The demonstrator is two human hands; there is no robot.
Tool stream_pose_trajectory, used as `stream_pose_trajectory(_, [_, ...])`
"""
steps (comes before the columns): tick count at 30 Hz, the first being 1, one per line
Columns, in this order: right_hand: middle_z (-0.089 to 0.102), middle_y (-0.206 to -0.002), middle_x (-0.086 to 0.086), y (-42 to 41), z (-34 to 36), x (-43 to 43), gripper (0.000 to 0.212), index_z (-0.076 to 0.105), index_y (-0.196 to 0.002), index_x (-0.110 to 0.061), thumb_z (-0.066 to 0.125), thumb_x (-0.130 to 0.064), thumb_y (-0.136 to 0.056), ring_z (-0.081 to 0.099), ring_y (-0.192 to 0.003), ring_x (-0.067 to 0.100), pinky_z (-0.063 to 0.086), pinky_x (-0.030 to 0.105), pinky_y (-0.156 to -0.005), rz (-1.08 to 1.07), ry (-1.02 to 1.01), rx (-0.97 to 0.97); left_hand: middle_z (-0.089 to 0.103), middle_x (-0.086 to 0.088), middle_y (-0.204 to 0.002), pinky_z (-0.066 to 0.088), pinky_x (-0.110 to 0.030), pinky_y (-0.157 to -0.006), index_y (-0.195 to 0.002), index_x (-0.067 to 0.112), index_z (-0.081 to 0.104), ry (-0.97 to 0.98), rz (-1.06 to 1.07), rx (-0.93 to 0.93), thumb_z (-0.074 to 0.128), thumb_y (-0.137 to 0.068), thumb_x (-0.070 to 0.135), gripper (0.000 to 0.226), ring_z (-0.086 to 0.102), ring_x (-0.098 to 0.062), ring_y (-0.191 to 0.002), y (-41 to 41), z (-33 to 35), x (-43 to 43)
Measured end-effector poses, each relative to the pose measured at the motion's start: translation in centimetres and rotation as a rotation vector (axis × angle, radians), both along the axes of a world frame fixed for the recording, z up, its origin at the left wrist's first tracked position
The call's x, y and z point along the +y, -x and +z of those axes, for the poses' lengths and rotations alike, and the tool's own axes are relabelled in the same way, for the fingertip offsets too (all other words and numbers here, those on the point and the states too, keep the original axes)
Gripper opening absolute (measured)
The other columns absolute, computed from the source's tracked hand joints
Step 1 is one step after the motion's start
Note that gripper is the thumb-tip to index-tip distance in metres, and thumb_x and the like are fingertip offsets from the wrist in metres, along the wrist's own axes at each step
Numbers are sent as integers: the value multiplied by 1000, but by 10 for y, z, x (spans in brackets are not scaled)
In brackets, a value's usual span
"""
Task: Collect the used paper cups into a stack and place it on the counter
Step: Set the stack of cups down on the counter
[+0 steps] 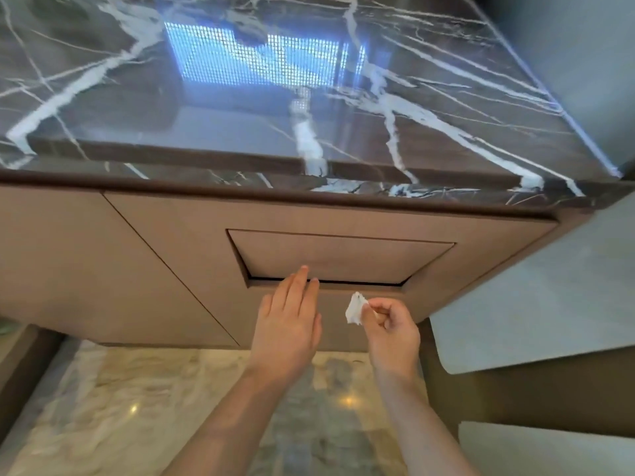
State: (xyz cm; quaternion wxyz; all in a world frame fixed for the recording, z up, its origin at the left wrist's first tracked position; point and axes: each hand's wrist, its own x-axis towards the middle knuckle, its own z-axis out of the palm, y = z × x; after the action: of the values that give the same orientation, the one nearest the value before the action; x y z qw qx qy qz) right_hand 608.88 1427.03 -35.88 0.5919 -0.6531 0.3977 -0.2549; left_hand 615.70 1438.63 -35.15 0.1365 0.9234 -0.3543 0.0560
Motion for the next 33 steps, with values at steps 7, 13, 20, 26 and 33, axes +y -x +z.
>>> stream_pose_trajectory(7, [61,-70,-6,-24,-21,3,23,60,-70,-23,62,-3,-81,53,-56,-9,41,4,-56,-151,-39,-66,60,-17,-127,53,-47,-84,-114,0,64,-52,-15,-35,82,-61,15,59,61,-32,-111,-9,-11,0])
stream_pose_trajectory(13, [56,-67,-4,-43,-35,-3,24,61,-70,-24,64,-3,-81,51,-54,-8,41,4,-54,-220,-52,-120,56,-15,-132,47,-54,-89,-118,0,62,-76,-8,-63,81,-61,16,62,55,-34,-120,-24,-17,-5])
stream_pose_trajectory(20, [63,-75,-3,-65,-45,-18,20,60,-73,-25,63,-8,-83,58,-70,6,44,6,-60,-239,-49,-88,53,-15,-135,44,-57,-91,-122,0,58,-39,10,-49,80,-62,16,66,51,-35,-123,-33,-18,-13])
stream_pose_trajectory(26, [66,-96,8,-67,-46,-22,20,63,-87,-17,58,2,-83,62,-86,17,51,26,-80,-118,-132,-59,53,-15,-135,44,-57,-91,-122,0,58,-5,7,-78,63,-74,17,52,49,-36,-124,-31,-21,-14])
stream_pose_trajectory(33, [63,-75,-5,-48,-42,-16,16,65,-85,-18,59,-3,-85,60,-74,-1,46,9,-73,-67,-118,-29,54,-14,-134,43,-57,-92,-121,1,59,-22,17,-82,70,-72,14,52,49,-36,-125,-24,-20,-8])
